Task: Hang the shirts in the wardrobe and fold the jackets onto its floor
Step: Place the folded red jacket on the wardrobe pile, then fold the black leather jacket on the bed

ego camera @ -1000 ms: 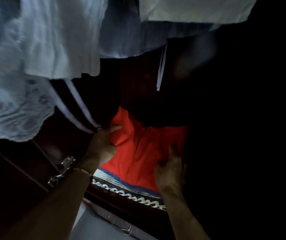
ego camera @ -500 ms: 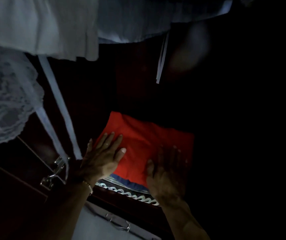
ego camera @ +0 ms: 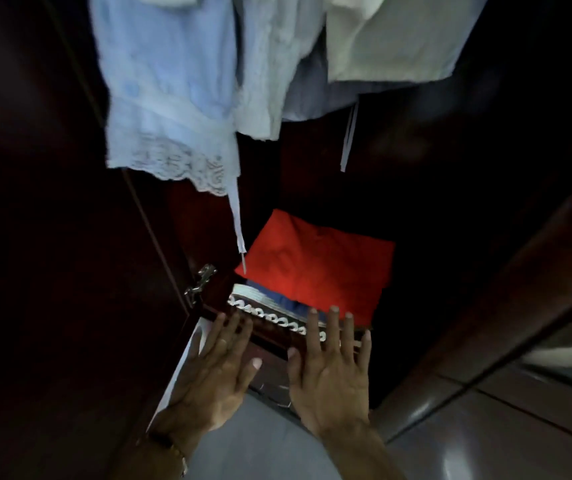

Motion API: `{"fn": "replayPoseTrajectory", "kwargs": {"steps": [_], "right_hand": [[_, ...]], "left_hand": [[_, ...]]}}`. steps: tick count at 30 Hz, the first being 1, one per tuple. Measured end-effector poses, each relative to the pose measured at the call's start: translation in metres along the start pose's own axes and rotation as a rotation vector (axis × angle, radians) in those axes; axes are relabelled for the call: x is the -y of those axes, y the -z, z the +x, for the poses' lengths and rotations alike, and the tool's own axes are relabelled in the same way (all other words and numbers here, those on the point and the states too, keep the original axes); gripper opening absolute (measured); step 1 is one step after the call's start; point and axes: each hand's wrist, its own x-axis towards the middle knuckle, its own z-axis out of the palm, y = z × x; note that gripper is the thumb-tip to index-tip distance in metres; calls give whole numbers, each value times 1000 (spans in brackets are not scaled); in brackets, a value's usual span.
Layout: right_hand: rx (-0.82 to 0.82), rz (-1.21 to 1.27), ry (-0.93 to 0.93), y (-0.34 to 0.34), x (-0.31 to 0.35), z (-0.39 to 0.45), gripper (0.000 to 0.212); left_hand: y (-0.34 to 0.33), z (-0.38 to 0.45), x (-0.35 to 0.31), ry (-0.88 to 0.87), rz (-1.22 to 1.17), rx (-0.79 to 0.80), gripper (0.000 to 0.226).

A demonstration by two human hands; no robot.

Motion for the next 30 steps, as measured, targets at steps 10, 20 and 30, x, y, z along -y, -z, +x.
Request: {"fn": "replayPoseTrajectory", "kwargs": {"steps": [10, 20, 30], "right_hand": [[160, 38, 380, 144, 27, -158, 63], [272, 156, 1076, 220, 80, -226, 62], [470, 146, 1659, 292, 111, -402, 64]], "left_hand": [[111, -241, -49, 255, 58, -69, 59], [160, -407, -121, 952, -8, -46, 63], [181, -636, -257, 1633, -131, -164, 82]]}}
